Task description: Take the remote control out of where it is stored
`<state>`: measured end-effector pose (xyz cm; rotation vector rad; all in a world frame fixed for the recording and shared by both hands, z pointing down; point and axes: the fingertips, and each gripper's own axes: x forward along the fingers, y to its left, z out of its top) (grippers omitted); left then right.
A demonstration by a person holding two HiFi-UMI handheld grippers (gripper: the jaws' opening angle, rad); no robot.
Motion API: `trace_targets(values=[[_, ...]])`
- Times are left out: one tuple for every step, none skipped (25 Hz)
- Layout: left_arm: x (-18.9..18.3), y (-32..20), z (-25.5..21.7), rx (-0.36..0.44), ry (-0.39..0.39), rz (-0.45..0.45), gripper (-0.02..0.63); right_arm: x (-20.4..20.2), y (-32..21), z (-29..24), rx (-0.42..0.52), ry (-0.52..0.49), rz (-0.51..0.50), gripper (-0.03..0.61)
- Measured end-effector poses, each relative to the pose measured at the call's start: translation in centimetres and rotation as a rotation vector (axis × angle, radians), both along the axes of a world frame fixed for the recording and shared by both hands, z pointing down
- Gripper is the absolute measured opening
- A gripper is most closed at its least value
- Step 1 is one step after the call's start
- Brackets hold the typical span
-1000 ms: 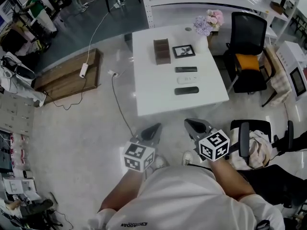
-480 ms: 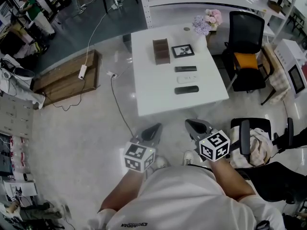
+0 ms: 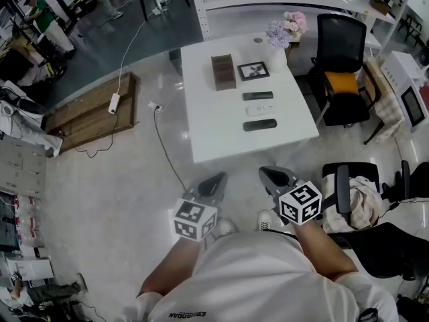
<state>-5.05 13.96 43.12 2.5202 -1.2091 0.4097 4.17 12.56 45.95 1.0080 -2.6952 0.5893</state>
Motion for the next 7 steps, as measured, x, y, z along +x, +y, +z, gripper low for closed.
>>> trace_targets(values=[[-0.02, 0.01, -0.01, 0.001, 0.001, 0.001, 0.003, -0.02, 0.03, 0.0, 0.0, 0.0, 0.001, 0.005], [-0.03, 0.01, -0.02, 0.001, 0.002, 0.002, 0.003, -0.02, 0.06, 0.01, 0.001, 0.0, 0.002, 0.005], [-0.04, 0.01, -0.01, 0.002, 0.002, 0.003, 0.003, -0.02, 0.06, 0.04, 0.001, 0.0, 0.003, 0.005], [-0.07, 0.0, 0.01, 0.002, 0.002, 0.004, 0.003, -0.02, 0.04, 0.06, 0.001, 0.001, 0.005, 0.005], [-0.1, -0.02, 0.03, 0.002, 0.002, 0.005, 0.003, -0.02, 0.01, 0.08, 0.001, 0.002, 0.006, 0.005], [-0.13, -0.05, 0.05, 0.003, 0.002, 0.006, 0.003, -0.02, -0.03, 0.1, 0.002, 0.003, 0.007, 0.005], [-0.16, -0.08, 0.07, 0.003, 0.002, 0.006, 0.003, -0.01, -0.07, 0.11, 0.002, 0.004, 0.008, 0.005]])
